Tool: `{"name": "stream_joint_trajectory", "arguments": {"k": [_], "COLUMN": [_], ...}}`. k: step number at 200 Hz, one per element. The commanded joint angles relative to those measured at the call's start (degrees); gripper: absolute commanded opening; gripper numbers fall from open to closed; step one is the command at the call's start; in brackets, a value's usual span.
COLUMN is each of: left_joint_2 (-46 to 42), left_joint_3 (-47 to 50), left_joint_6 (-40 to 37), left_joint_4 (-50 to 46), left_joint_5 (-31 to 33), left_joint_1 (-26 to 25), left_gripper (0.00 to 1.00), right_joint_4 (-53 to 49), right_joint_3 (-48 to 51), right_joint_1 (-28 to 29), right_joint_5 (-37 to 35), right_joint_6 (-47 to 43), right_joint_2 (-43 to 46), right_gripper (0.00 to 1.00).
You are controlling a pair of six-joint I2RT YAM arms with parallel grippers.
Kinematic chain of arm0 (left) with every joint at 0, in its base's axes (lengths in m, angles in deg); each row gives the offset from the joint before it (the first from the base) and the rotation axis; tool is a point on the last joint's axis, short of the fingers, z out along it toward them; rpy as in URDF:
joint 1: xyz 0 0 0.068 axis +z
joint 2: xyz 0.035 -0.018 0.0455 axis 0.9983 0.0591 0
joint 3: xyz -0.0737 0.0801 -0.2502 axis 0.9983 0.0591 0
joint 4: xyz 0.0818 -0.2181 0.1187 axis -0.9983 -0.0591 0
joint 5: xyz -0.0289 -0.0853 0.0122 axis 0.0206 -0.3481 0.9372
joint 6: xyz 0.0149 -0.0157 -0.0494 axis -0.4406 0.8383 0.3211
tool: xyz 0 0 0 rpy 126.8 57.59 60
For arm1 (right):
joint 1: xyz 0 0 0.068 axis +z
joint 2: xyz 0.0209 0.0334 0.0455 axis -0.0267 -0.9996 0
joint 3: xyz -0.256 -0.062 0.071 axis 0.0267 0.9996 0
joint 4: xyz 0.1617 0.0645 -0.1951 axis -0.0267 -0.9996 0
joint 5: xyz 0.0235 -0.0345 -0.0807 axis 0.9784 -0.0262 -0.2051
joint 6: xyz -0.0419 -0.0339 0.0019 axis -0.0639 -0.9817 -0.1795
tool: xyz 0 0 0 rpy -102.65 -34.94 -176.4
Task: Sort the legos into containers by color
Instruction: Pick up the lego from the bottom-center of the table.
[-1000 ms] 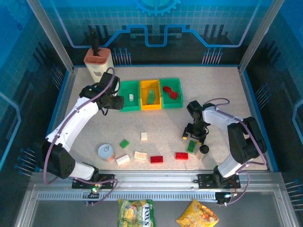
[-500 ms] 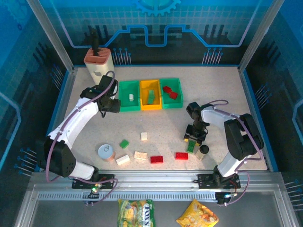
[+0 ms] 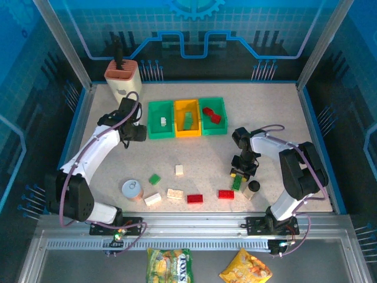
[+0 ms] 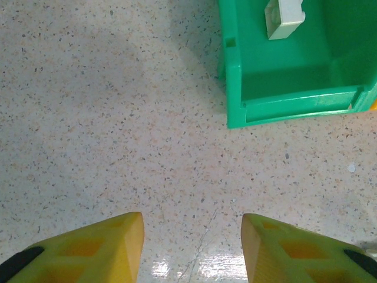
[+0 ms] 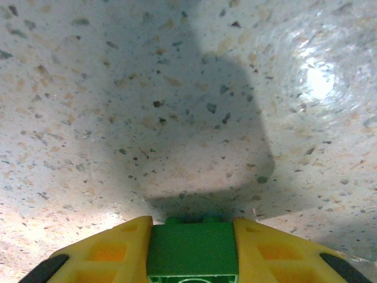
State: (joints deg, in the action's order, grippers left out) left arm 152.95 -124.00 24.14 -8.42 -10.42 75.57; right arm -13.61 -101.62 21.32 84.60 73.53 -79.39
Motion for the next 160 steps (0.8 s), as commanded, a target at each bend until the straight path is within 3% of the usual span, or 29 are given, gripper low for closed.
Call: {"name": "stream_joint_trajectory", "arguments": {"k": [1,29,39,102,122,160], "left_joint_2": [-1.8,-2.5,-2.8,-2.9,-2.9,-3.1], "left_joint_3": [0.8,1.6,1.9,2.5,2.6,1.3], "left_joint_6": [-0.1,1.0,1.2,2.1,2.2,2.6], "left_joint_4": [2.0,3.3,3.7,5.2,5.5,3.0], "left_joint_5": [-1.9,-3.0,-3.6,-4.7,-4.7,-4.7], "left_joint_1": [1.0,1.6,1.7,2.5,2.6,2.6], "left_gripper": [0.48,0.48,0.48,0.47,0.48,0.48], "right_joint_4": [-2.5,-2.9,-2.9,-2.3,-0.4,3.4], "right_joint_3": [-0.6,-2.6,-4.2,-18.2,-22.5,-31.3], "right_joint_1": [-0.7,0.0,1.1,12.7,16.4,21.0], "right_joint_5": [-0.3,-2.3,-4.3,-18.7,-20.7,-19.1], "right_joint_6": [0.5,-0.6,-2.2,-9.6,-14.6,-22.6], "right_joint_2": [1.7,3.1,3.4,0.2,-2.2,-7.7], "right_gripper": [0.33,0.33,0.28,0.25,0.17,0.15]}}
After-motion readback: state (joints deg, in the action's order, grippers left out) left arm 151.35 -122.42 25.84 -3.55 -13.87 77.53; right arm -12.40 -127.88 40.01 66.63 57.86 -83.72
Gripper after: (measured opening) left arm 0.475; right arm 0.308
